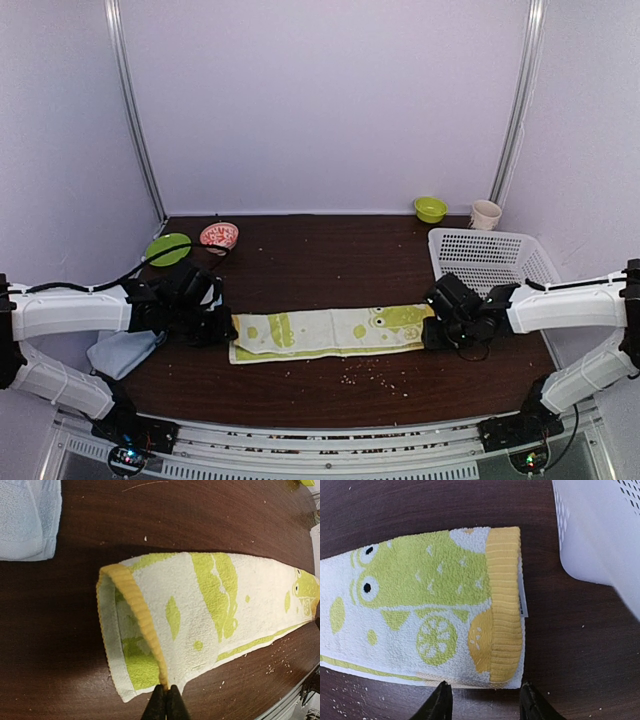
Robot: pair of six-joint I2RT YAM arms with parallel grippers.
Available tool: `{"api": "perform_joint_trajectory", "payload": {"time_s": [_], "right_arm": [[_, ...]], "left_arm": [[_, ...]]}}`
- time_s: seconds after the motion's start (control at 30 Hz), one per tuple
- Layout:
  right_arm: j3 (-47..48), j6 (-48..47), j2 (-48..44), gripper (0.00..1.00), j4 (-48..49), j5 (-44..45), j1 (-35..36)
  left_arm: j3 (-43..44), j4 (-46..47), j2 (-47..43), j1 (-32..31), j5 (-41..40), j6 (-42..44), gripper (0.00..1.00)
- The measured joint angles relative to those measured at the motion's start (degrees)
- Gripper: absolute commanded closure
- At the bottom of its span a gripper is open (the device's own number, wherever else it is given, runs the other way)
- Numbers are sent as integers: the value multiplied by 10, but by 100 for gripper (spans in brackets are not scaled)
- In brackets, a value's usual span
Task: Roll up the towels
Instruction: Adjust the towel at the center of the board.
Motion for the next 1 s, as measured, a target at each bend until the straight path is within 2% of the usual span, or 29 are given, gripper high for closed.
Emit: {"api": "perform_joint_trajectory", "payload": {"time_s": [0.47,0.7,0.9,1.0], "right_arm": [[4,59,41,67,19,16,-15],[4,63,51,78,32,18,-17],[4,63,54,100,44,17,-17],[4,65,53,100,45,16,-17]], "left_arm": [[0,0,0,-6,-2,0,100],[-1,0,-3,-7,-2,0,100],[-6,1,-7,-8,-2,0,100],[-7,1,-8,-8,-2,0,100]]}}
